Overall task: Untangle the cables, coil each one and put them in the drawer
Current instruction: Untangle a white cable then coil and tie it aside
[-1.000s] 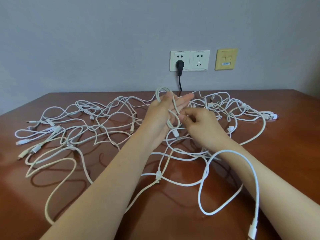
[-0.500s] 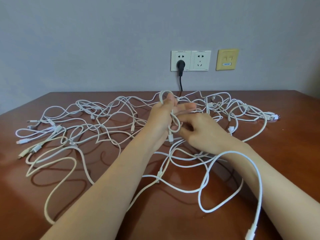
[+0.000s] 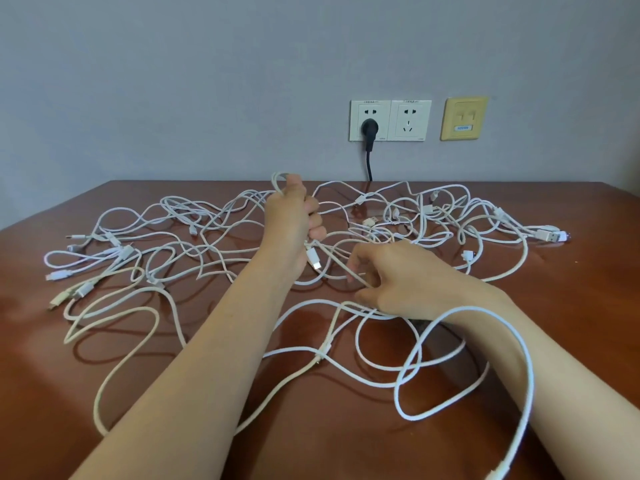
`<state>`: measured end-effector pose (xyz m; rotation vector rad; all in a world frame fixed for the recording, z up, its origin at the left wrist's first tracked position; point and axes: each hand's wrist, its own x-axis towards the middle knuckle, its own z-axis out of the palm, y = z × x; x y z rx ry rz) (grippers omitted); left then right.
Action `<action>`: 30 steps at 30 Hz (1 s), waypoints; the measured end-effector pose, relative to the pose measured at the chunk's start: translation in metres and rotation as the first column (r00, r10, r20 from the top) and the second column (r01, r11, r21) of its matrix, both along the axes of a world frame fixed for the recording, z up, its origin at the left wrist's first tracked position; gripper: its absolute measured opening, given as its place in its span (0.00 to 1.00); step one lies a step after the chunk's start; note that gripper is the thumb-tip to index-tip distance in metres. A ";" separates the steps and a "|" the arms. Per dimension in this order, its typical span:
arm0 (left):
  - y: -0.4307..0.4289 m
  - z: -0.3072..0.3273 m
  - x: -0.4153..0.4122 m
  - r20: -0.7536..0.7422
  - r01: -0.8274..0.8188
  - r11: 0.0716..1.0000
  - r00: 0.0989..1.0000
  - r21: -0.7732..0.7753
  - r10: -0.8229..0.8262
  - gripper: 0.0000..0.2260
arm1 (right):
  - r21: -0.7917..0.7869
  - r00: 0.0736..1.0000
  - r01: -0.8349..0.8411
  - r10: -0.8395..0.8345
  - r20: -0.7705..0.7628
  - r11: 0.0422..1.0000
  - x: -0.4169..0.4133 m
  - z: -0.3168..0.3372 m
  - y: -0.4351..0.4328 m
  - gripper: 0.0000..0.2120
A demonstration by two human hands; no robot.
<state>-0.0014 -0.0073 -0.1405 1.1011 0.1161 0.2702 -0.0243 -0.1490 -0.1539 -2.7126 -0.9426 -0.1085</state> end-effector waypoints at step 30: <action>-0.021 -0.007 -0.022 -0.285 0.558 0.545 0.814 0.626 -0.507 0.14 | 0.501 0.993 0.086 -0.116 0.028 0.861 0.016 0.013 -0.025 0.04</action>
